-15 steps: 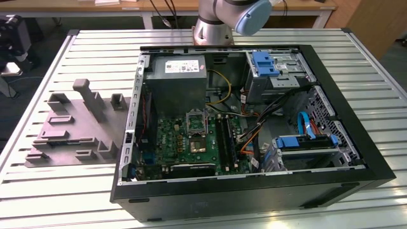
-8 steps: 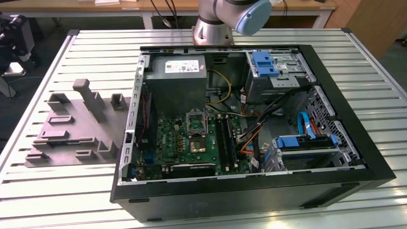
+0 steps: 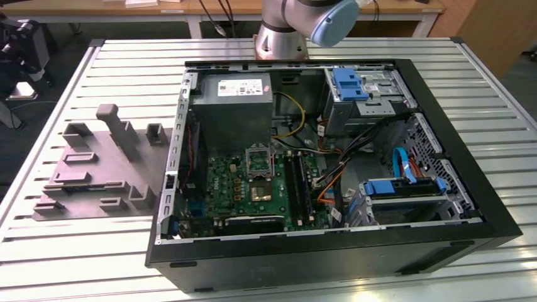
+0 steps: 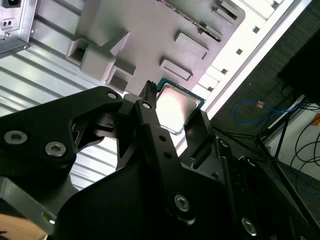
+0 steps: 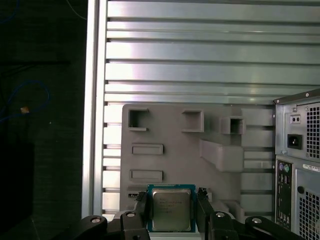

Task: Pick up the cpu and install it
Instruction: 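Pick up the cpu and move it towards the insertion slot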

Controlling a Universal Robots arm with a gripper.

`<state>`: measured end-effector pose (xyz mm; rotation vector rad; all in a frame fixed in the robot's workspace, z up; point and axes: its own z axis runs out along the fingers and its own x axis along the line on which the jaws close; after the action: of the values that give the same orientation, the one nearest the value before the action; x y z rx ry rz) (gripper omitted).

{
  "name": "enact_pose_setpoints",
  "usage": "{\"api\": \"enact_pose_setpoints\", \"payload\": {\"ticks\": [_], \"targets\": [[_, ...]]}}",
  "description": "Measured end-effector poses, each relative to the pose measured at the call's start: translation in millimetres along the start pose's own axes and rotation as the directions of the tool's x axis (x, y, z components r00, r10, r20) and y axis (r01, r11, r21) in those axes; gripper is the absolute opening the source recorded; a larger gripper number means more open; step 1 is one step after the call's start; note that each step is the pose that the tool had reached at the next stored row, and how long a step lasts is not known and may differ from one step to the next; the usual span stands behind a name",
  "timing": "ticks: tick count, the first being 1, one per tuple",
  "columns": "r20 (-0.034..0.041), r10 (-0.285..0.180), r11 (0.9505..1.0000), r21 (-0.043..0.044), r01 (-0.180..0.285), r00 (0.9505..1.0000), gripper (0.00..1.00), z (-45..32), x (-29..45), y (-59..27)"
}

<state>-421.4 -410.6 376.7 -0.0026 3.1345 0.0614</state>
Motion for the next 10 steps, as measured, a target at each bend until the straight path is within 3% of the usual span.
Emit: {"api": "enact_pose_setpoints", "payload": {"ticks": [10], "targets": [[0.0000,0.000,1.0000,0.0000,0.000,1.0000,0.47,0.0,-0.8,0.0]]}}
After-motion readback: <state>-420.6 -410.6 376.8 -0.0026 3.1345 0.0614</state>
